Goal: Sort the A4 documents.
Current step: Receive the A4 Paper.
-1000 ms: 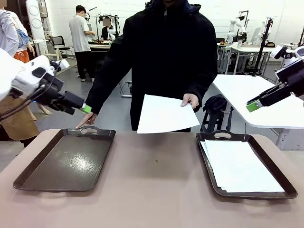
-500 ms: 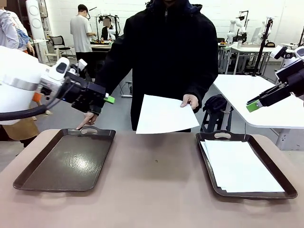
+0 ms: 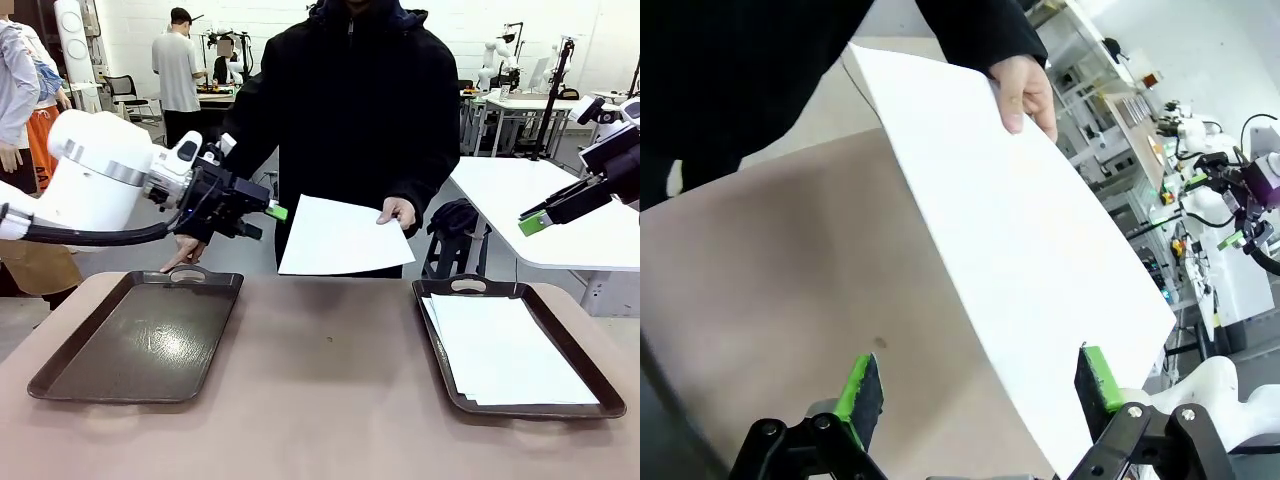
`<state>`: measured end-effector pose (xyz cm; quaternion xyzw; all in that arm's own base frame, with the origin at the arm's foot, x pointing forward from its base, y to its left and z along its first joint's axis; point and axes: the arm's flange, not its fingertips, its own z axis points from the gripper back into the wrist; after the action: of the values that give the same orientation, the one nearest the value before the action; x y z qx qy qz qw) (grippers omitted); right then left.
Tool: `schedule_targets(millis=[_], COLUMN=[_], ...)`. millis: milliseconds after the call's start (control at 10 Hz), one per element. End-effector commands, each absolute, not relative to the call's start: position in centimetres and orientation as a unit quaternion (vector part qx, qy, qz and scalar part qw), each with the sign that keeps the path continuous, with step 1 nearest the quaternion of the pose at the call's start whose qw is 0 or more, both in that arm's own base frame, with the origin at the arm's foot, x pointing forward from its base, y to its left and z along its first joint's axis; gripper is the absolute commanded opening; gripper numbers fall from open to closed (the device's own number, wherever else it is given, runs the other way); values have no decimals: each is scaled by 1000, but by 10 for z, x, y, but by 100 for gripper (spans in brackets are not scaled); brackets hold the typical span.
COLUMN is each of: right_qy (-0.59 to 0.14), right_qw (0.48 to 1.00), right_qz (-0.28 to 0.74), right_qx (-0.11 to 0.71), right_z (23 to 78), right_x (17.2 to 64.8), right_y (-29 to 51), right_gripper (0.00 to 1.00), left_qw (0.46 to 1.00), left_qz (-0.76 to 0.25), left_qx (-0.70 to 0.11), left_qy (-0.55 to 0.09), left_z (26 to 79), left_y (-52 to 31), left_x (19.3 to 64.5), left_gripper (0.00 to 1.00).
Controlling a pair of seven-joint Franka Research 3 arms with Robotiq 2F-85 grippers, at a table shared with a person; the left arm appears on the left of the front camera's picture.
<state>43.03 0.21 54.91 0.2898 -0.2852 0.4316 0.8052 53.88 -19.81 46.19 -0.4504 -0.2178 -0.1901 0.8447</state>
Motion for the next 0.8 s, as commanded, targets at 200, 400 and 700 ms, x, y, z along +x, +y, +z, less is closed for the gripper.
schedule_targets(millis=[200,400,700], right_qy=[-287,-287,-287], right_qw=[803,803,803], right_qz=[431,431,431], right_qx=[294,294,294], right_z=[550,550,550], right_x=[430,430,430], right_y=[3,3,3], right_gripper=[100,100,100], left_qw=[819,792,779], left_qz=[-193,-179,-136], left_qx=[-511,-563,-599], left_qy=[-175,-152,-123], left_z=[443,436,423], left_y=[-223,-230,-226], left_x=[560,564,566], left_gripper=[100,100,100])
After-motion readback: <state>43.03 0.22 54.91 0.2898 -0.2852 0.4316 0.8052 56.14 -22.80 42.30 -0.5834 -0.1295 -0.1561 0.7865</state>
